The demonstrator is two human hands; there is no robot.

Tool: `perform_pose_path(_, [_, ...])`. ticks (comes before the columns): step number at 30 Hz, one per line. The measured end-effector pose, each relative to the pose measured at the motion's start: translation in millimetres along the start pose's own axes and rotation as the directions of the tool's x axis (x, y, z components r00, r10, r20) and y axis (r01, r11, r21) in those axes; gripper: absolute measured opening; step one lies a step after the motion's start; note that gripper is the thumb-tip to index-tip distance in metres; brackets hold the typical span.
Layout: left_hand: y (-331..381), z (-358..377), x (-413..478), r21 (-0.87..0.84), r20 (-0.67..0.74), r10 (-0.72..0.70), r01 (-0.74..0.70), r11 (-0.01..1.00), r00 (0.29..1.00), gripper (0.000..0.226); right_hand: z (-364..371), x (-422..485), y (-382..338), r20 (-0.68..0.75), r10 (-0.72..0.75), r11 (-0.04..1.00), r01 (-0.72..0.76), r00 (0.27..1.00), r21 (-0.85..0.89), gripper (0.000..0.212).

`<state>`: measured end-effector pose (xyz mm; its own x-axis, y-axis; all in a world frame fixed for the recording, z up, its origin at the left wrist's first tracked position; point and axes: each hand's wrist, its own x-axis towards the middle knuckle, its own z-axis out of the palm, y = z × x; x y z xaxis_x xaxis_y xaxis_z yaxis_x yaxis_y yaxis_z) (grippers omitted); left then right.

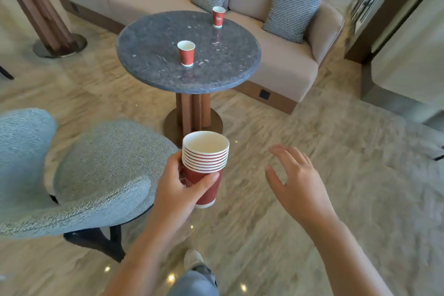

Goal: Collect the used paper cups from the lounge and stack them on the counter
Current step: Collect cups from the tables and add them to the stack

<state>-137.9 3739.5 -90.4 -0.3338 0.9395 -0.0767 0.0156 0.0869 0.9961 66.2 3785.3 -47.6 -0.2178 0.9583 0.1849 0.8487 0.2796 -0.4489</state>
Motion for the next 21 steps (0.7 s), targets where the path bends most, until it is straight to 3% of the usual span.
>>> perform_pose_path(4, [8.8, -17.7, 63.1, 0.01, -0.056, -0.006, 0.006, 1.0, 0.998, 0.057, 16.9, 65.2, -20.2, -0.034, -0.057, 0.998, 0.058, 0.998, 0.031, 0.037])
perform_pose_path(9, [5.5, -32.7, 97.1, 0.048, -0.084, -0.037, 0.041, 0.998, 0.996, 0.065, 46.8, 101.5, -21.8, 0.067, -0.078, 0.997, 0.076, 0.995, 0.032, 0.036])
perform_pose_path(13, [-6.4, -40.0, 120.0, 0.062, -0.117, -0.098, 0.106, 0.992, 0.988, 0.058, 69.2, 140.3, -27.7, 0.147, -0.114, 0.993, 0.11, 0.983, 0.036, 0.039])
perform_pose_path(17, [-8.8, -46.5, 155.9, -0.004, -0.181, -0.146, 0.147, 0.989, 0.973, 0.068, 89.5, 192.7, -39.1, 0.178, -0.167, 0.983, 0.151, 0.97, 0.101, 0.038])
perform_pose_path(21, [-0.3, -46.5, 209.6, 0.044, -0.262, -0.122, 0.138, 0.989, 0.957, 0.061, 106.5, 256.1, -38.2, 0.187, -0.229, 0.97, 0.206, 0.955, 0.131, 0.037])
